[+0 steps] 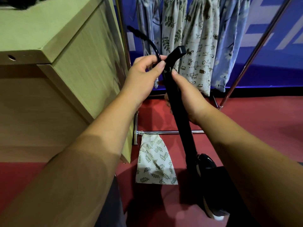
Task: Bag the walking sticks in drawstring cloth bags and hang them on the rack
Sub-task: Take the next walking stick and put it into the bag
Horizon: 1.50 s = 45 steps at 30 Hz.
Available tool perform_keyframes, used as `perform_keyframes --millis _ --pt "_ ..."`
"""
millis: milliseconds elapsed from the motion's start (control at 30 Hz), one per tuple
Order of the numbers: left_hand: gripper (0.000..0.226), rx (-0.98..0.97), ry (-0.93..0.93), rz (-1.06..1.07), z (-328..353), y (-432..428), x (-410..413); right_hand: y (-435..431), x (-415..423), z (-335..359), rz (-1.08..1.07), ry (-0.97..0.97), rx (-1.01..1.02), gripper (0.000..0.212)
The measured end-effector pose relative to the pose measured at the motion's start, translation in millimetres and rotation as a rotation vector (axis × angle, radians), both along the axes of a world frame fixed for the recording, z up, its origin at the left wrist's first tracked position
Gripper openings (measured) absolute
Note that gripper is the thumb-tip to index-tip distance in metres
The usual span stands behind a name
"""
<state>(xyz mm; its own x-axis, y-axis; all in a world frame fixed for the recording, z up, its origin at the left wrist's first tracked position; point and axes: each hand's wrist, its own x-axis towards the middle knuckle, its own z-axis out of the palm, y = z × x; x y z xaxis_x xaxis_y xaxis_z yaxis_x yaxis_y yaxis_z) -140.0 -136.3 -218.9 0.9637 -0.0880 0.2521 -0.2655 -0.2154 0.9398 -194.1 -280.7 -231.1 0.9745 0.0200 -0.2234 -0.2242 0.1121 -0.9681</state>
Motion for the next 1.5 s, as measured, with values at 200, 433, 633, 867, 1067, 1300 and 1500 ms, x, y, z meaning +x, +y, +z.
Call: perform_keyframes --millis 200,433,633,867,1067,1300,1500 --pt "0.022 -0.058 0.067 -0.232 2 6 0 -5 -7 8 0.023 0.023 -0.113 0.058" --pt "0.021 -0.137 0.231 -0.278 -4 9 2 -12 -14 0 0.089 0.05 -0.269 0.074" --pt "0.018 -0.199 0.326 -0.298 -1 7 -1 -22 -12 3 0.166 0.006 -0.34 0.07" --pt "0.021 0.083 0.238 -0.299 -17 -6 -8 -37 11 4 -0.153 -0.067 -0.227 0.071" --pt "0.032 0.298 0.178 -0.309 -26 -22 -17 -39 16 -3 -0.17 -0.237 -0.558 0.03" --pt "0.03 0.371 0.191 -0.253 -31 -24 -14 -38 18 -8 -0.182 -0.25 -0.538 0.01" --pt "0.026 0.491 0.162 -0.232 -31 -22 -11 -36 17 -9 -0.21 -0.208 -0.567 0.009"
